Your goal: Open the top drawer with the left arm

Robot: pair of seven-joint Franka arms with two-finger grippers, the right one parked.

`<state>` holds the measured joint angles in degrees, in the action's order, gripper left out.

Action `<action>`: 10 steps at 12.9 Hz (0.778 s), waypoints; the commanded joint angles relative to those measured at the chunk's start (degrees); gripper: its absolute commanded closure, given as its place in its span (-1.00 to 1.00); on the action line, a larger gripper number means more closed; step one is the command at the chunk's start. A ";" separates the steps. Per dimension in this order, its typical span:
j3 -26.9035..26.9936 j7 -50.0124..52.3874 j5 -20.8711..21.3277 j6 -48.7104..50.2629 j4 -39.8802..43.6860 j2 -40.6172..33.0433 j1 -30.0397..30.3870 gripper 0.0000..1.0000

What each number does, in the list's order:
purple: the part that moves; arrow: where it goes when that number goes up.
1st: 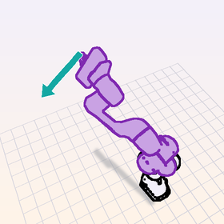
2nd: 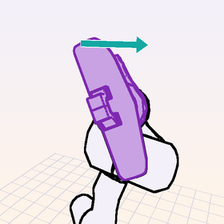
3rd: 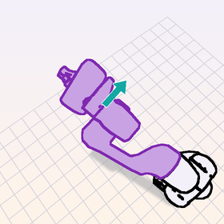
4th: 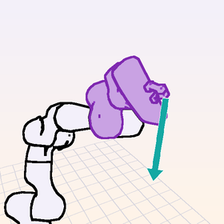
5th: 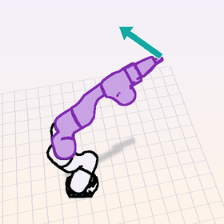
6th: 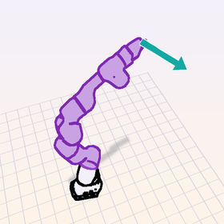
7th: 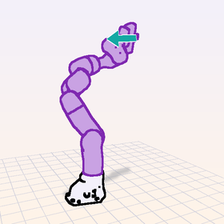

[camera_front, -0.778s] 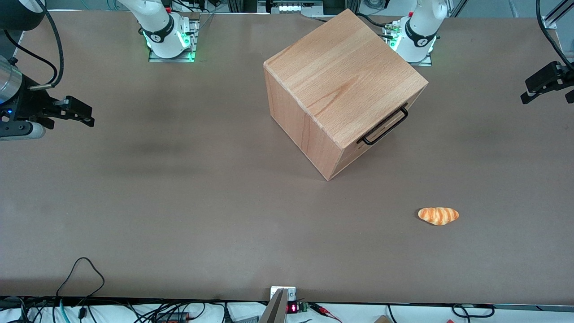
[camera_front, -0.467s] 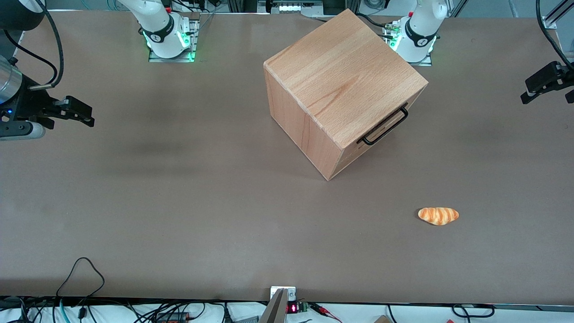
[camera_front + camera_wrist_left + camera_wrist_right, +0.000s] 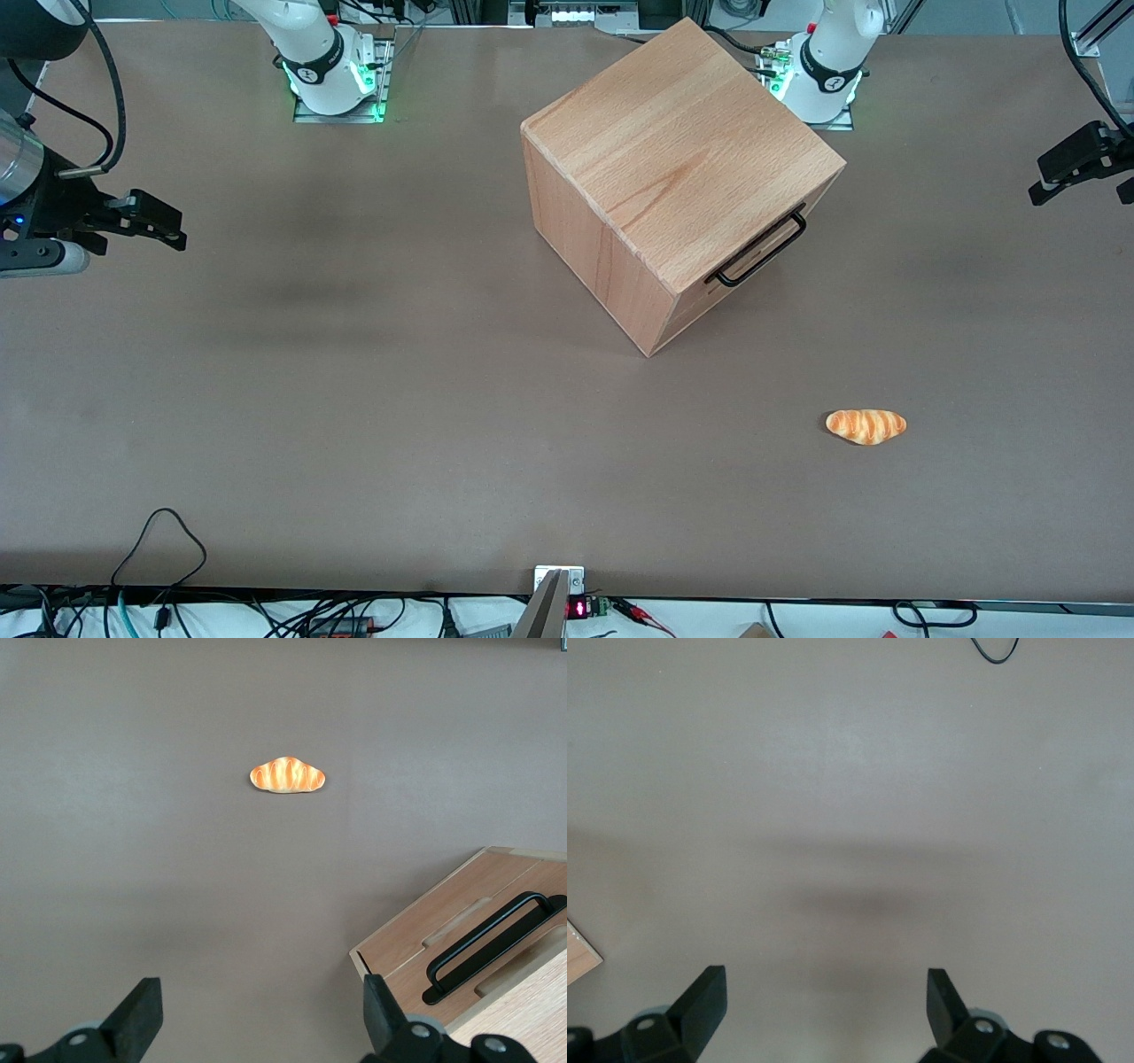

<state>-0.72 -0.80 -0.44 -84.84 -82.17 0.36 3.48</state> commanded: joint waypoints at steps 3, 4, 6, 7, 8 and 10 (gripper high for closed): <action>0.19 0.27 0.52 0.99 0.61 0.69 0.21 -1.00; 0.19 0.18 0.52 0.99 0.60 1.13 0.21 -1.00; 0.10 -0.26 0.44 0.99 0.52 2.44 0.12 -1.00; 0.01 -0.26 0.44 0.81 0.52 3.06 0.12 -1.00; -0.16 -0.34 0.44 0.55 0.52 3.94 0.03 -1.00; -0.25 -0.34 0.44 0.37 0.60 5.43 -0.58 -1.00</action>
<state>-0.71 -0.80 -0.44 -84.56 -82.47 4.11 3.42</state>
